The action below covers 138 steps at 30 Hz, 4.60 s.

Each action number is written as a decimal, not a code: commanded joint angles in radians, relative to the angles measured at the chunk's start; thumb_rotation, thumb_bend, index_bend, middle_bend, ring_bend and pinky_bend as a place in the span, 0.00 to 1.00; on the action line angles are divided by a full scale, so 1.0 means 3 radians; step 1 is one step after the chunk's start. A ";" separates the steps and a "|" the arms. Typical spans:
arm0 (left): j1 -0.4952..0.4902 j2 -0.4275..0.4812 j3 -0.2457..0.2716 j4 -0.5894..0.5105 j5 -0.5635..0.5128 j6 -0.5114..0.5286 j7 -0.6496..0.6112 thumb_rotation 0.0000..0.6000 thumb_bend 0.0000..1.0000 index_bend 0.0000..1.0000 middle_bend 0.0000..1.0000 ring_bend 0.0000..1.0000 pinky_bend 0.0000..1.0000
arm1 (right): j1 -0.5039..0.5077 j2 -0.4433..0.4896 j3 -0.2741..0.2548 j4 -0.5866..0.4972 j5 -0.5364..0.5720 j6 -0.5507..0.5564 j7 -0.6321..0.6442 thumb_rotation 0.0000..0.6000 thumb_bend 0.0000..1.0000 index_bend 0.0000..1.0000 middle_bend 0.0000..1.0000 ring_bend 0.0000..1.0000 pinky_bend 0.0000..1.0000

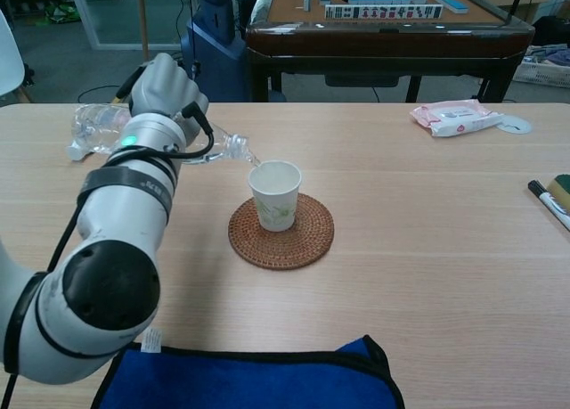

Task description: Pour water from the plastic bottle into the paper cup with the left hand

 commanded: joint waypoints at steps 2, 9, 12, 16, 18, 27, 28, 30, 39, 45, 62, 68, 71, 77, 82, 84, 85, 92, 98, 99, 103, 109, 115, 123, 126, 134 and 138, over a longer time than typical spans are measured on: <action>0.0007 -0.0010 -0.0045 -0.0029 -0.0046 -0.0014 -0.0023 1.00 0.13 0.75 0.76 0.49 0.53 | 0.0002 0.0000 -0.0002 -0.0007 0.0005 -0.0009 -0.0010 1.00 0.31 0.29 0.32 0.25 0.33; 0.0008 -0.0004 -0.0070 -0.0074 -0.0075 -0.0052 -0.0076 1.00 0.13 0.75 0.76 0.49 0.53 | 0.0004 0.0003 0.0001 -0.0011 0.0014 -0.0014 -0.0012 1.00 0.31 0.29 0.32 0.25 0.33; 0.0012 -0.0007 -0.0121 -0.0116 -0.0129 -0.0074 -0.0115 1.00 0.13 0.76 0.76 0.49 0.53 | 0.0006 0.0005 0.0002 -0.0013 0.0017 -0.0018 -0.0011 1.00 0.31 0.29 0.32 0.25 0.33; 0.0009 -0.0006 -0.0155 -0.0149 -0.0169 -0.0104 -0.0170 1.00 0.13 0.76 0.76 0.49 0.53 | 0.0004 0.0007 0.0002 -0.0015 0.0017 -0.0017 -0.0012 1.00 0.31 0.29 0.32 0.25 0.33; 0.0010 -0.0003 -0.0157 -0.0152 -0.0173 -0.0115 -0.0201 1.00 0.13 0.76 0.76 0.49 0.53 | -0.0001 0.0006 0.0001 -0.0011 0.0014 -0.0007 -0.0010 1.00 0.31 0.29 0.32 0.25 0.33; 0.0110 0.0134 -0.0308 -0.0276 -0.0295 -0.0245 -0.0557 1.00 0.13 0.76 0.77 0.49 0.53 | -0.0004 0.0011 0.0002 -0.0008 0.0010 0.0000 -0.0001 1.00 0.31 0.29 0.32 0.25 0.33; 0.0130 0.0161 -0.0317 -0.0295 -0.0296 -0.0257 -0.0624 1.00 0.13 0.76 0.77 0.49 0.53 | -0.0001 0.0009 0.0000 -0.0010 0.0010 -0.0008 -0.0007 1.00 0.31 0.29 0.32 0.25 0.33; 0.0160 0.0206 -0.0321 -0.0322 -0.0280 -0.0271 -0.0730 1.00 0.13 0.76 0.77 0.49 0.53 | -0.0011 -0.0005 -0.0013 0.0004 0.0002 -0.0007 -0.0013 1.00 0.31 0.29 0.32 0.25 0.33; 0.0451 0.0573 -0.0313 -0.0632 -0.0172 -0.0424 -0.1471 1.00 0.13 0.76 0.77 0.49 0.53 | -0.0023 0.0000 0.0002 0.0010 0.0019 0.0027 -0.0013 1.00 0.31 0.29 0.32 0.25 0.33; 0.0649 0.0834 -0.0346 -0.0866 -0.0149 -0.0540 -0.1982 1.00 0.13 0.76 0.77 0.50 0.54 | -0.0024 -0.0002 0.0003 0.0016 0.0021 0.0026 -0.0023 1.00 0.31 0.29 0.32 0.25 0.33; 0.1099 0.1160 -0.0393 -0.1011 0.0040 -0.0797 -0.3558 1.00 0.13 0.76 0.77 0.50 0.55 | -0.0020 -0.0027 0.0006 0.0028 0.0058 -0.0009 -0.0060 1.00 0.31 0.29 0.32 0.25 0.33; 0.1183 0.1203 -0.0409 -0.0980 -0.0026 -0.0906 -0.3887 1.00 0.13 0.76 0.77 0.49 0.54 | -0.0019 -0.0034 0.0008 0.0033 0.0069 -0.0017 -0.0072 1.00 0.31 0.29 0.32 0.25 0.33; 0.1206 0.1227 -0.0399 -0.0946 -0.0079 -0.0965 -0.3976 1.00 0.13 0.76 0.77 0.49 0.53 | -0.0019 -0.0039 0.0009 0.0035 0.0076 -0.0021 -0.0076 1.00 0.31 0.29 0.32 0.25 0.33; 0.1233 0.1257 -0.0482 -0.0916 -0.0225 -0.1078 -0.4204 1.00 0.13 0.76 0.77 0.49 0.53 | -0.0021 -0.0038 0.0012 0.0029 0.0083 -0.0020 -0.0080 1.00 0.31 0.29 0.32 0.25 0.33; 0.1282 0.1247 -0.0563 -0.0888 -0.0276 -0.1129 -0.4514 1.00 0.13 0.76 0.77 0.49 0.49 | -0.0021 -0.0041 0.0011 0.0030 0.0083 -0.0023 -0.0086 1.00 0.31 0.29 0.32 0.25 0.33; 0.1304 0.1245 -0.0589 -0.0884 -0.0280 -0.1151 -0.4634 1.00 0.13 0.76 0.77 0.49 0.47 | -0.0021 -0.0042 0.0010 0.0031 0.0082 -0.0025 -0.0088 1.00 0.31 0.29 0.32 0.25 0.33; 0.1315 0.1244 -0.0597 -0.0876 -0.0267 -0.1157 -0.4695 1.00 0.13 0.76 0.77 0.49 0.47 | -0.0020 -0.0042 0.0010 0.0030 0.0082 -0.0025 -0.0090 1.00 0.31 0.29 0.32 0.25 0.33; 0.1382 0.1219 -0.0568 -0.0769 -0.0162 -0.1157 -0.4995 1.00 0.13 0.76 0.77 0.49 0.46 | -0.0024 -0.0037 0.0011 0.0025 0.0081 -0.0017 -0.0089 1.00 0.31 0.29 0.32 0.25 0.33; 0.1411 0.1205 -0.0533 -0.0686 -0.0164 -0.1206 -0.5107 1.00 0.14 0.75 0.77 0.49 0.45 | -0.0022 -0.0038 0.0006 0.0021 0.0083 -0.0031 -0.0099 1.00 0.31 0.29 0.32 0.25 0.33; 0.1416 0.1200 -0.0528 -0.0670 -0.0156 -0.1211 -0.5133 1.00 0.14 0.74 0.77 0.49 0.45 | -0.0022 -0.0038 0.0005 0.0021 0.0085 -0.0035 -0.0103 1.00 0.31 0.29 0.32 0.25 0.33; 0.1429 0.1194 -0.0509 -0.0629 -0.0115 -0.1254 -0.5224 1.00 0.14 0.73 0.76 0.48 0.44 | -0.0020 -0.0042 0.0006 0.0024 0.0098 -0.0046 -0.0105 1.00 0.31 0.29 0.32 0.25 0.33; 0.1456 0.1189 -0.0496 -0.0592 -0.0054 -0.1273 -0.5353 1.00 0.15 0.70 0.73 0.48 0.42 | -0.0020 -0.0041 0.0007 0.0027 0.0100 -0.0047 -0.0102 1.00 0.31 0.29 0.32 0.25 0.33; 0.1470 0.1179 -0.0457 -0.0538 -0.0021 -0.1333 -0.5423 1.00 0.15 0.68 0.69 0.45 0.40 | -0.0021 -0.0037 0.0007 0.0024 0.0097 -0.0043 -0.0098 1.00 0.31 0.29 0.32 0.25 0.33; 0.1484 0.1173 -0.0418 -0.0472 0.0017 -0.1399 -0.5493 1.00 0.15 0.61 0.58 0.36 0.33 | -0.0022 -0.0032 0.0006 0.0023 0.0091 -0.0040 -0.0093 1.00 0.31 0.29 0.32 0.25 0.33; 0.1493 0.1183 -0.0402 -0.0458 0.0033 -0.1435 -0.5519 1.00 0.15 0.57 0.54 0.33 0.30 | -0.0021 -0.0031 0.0007 0.0025 0.0096 -0.0045 -0.0090 1.00 0.31 0.29 0.32 0.25 0.33; 0.1515 0.1219 -0.0375 -0.0452 0.0055 -0.1508 -0.5573 1.00 0.15 0.40 0.39 0.21 0.25 | -0.0017 -0.0038 0.0008 0.0034 0.0102 -0.0055 -0.0087 1.00 0.31 0.29 0.32 0.25 0.33; 0.1525 0.1235 -0.0365 -0.0454 0.0064 -0.1524 -0.5593 1.00 0.15 0.33 0.35 0.18 0.23 | -0.0017 -0.0038 0.0008 0.0033 0.0104 -0.0057 -0.0092 1.00 0.31 0.29 0.32 0.25 0.33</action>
